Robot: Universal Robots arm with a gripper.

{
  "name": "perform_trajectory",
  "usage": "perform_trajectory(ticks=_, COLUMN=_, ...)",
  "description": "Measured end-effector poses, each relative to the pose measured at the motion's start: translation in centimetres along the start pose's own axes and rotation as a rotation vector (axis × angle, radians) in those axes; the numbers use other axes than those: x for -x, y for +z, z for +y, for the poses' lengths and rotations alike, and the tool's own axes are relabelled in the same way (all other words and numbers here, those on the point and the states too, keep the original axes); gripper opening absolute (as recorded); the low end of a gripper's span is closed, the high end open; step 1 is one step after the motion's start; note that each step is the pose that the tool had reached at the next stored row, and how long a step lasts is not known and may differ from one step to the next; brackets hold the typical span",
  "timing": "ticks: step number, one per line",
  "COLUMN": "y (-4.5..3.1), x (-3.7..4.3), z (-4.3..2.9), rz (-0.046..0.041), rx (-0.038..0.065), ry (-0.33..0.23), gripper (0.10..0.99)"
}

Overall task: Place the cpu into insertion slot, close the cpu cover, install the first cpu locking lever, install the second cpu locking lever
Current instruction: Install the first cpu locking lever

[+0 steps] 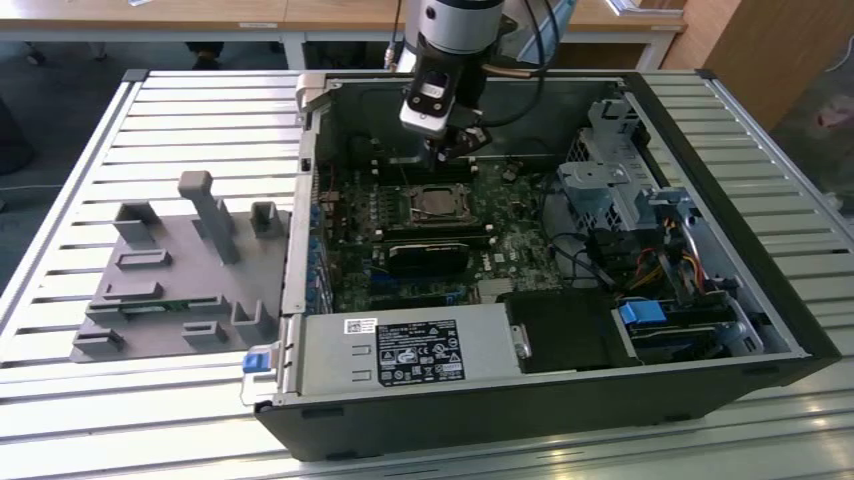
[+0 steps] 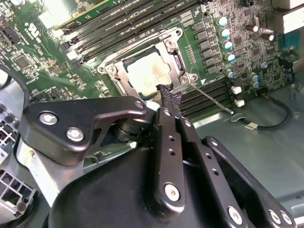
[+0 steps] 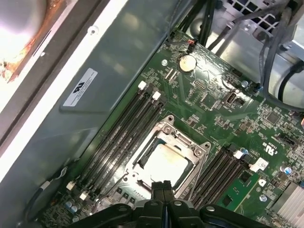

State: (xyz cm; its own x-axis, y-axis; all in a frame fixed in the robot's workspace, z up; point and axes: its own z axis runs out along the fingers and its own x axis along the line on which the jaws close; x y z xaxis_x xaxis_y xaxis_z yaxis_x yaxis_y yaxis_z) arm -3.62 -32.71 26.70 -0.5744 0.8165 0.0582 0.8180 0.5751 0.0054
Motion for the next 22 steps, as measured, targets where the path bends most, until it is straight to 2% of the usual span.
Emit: perform_trajectory(ticks=22, y=0.0, x=0.0, z=0.0, rz=0.0001, rx=-0.009, ry=-0.159, gripper=0.114)
